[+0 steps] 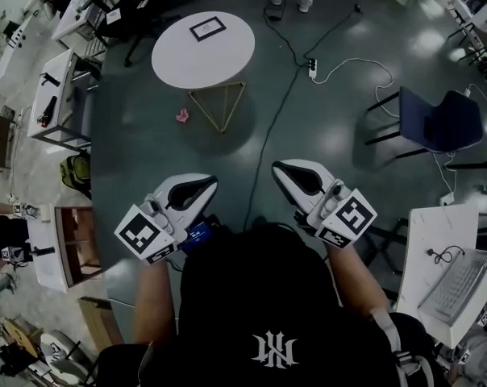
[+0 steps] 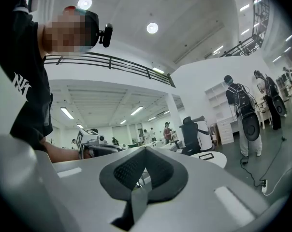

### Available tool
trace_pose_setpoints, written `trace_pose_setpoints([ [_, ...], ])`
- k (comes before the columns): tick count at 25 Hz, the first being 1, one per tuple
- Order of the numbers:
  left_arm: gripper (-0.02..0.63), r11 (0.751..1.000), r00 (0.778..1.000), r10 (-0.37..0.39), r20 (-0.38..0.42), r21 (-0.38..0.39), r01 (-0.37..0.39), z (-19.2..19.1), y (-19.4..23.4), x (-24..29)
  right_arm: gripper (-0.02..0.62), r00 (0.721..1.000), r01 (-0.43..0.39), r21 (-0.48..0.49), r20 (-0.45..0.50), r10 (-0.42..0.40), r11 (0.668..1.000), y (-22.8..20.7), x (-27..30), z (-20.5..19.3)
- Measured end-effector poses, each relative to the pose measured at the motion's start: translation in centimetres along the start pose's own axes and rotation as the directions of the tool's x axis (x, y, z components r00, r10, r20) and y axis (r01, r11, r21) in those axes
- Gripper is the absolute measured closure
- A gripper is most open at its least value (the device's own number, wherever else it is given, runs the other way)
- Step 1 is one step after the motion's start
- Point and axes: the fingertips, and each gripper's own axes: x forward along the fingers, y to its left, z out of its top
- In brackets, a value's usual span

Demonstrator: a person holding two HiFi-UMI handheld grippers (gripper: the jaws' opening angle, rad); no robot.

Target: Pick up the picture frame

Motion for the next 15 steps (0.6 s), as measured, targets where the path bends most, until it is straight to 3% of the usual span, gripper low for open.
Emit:
trace_pose_setpoints([
  [10,0.603,0.999,0.999,0.04,-0.033,-0.025,-0.041,-1.4,-0.2,2.7,0.594,1.0,0.012,0.073,-0.003,-0.012,0.997,-3.9,-2.3,-2.2],
  [15,0.603,0.997,0.997,0.061,-0.043,-0.042,-0.063,-1.7,2.0,3.3,0.594,1.0,-0.008,0.078,-0.022,0.01,0.997,-5.4,-0.7,-2.4],
])
